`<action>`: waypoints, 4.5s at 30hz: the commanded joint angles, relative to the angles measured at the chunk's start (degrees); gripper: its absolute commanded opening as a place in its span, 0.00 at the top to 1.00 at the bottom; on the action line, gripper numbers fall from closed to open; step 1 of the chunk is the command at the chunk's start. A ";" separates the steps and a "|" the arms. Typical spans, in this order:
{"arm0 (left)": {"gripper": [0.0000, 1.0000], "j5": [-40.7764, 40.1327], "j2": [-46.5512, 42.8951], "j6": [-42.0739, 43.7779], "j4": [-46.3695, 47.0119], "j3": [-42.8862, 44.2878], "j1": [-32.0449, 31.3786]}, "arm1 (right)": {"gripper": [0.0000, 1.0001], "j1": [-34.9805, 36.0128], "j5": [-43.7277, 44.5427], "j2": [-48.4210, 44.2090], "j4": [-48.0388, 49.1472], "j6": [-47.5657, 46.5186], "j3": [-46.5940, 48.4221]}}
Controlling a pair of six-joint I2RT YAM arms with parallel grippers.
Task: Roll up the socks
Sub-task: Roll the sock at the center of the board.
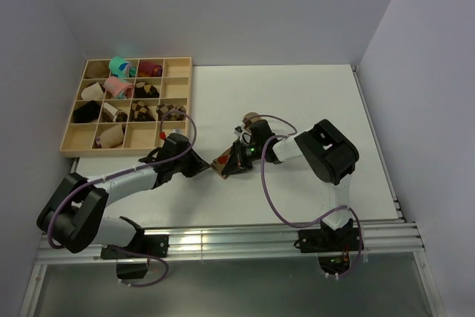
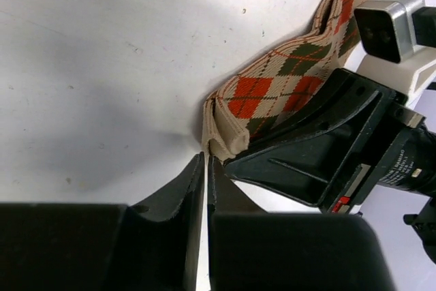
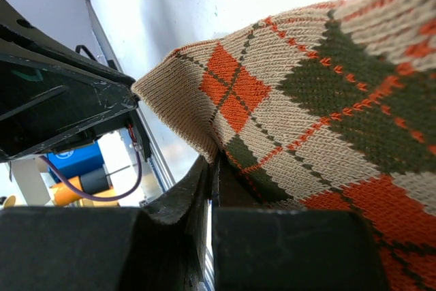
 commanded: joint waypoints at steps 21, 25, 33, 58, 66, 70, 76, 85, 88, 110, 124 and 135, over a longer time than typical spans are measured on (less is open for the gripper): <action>0.96 2.53 9.26 9.34 5.86 2.57 -0.36 | 1.00 -0.85 6.26 2.00 -5.93 -3.57 -0.12; 0.96 3.15 8.29 9.61 6.83 2.40 -0.36 | 1.00 -0.85 6.26 1.82 -6.28 -3.74 0.14; 0.96 5.17 7.59 10.22 9.02 2.57 -0.45 | 1.00 -1.03 6.08 2.17 -6.46 -3.39 0.67; 0.94 7.72 6.53 11.02 15.79 1.26 -0.36 | 1.00 -1.38 5.91 2.70 -7.07 -3.22 1.46; 0.94 8.07 9.25 11.54 16.67 1.96 -0.45 | 1.00 -1.38 6.08 2.87 -7.60 -3.13 1.72; 0.94 7.90 10.83 11.54 17.11 1.78 -0.45 | 1.00 -1.38 6.08 2.96 -7.69 -2.96 1.99; 0.95 6.14 13.82 11.37 16.76 1.87 -0.36 | 1.00 -1.38 6.61 2.61 -8.48 -3.13 2.25; 0.99 3.33 16.81 8.82 13.07 2.13 -0.36 | 0.75 -1.11 11.08 -4.76 -15.58 -7.34 2.07; 0.99 3.33 17.08 8.73 12.54 2.22 -0.45 | 0.64 -0.67 14.95 -9.94 -19.88 -9.54 1.64; 0.99 5.78 18.75 12.77 7.36 6.27 -0.36 | 0.76 23.49 53.19 -25.43 -14.64 -33.62 -0.21; 0.99 6.05 19.80 15.06 6.57 8.02 -0.36 | 0.83 22.00 55.21 -16.90 -10.77 -32.84 1.29; 0.99 6.58 20.15 14.88 6.74 8.02 -0.27 | 0.81 17.79 53.81 -18.40 -11.47 -30.29 -0.04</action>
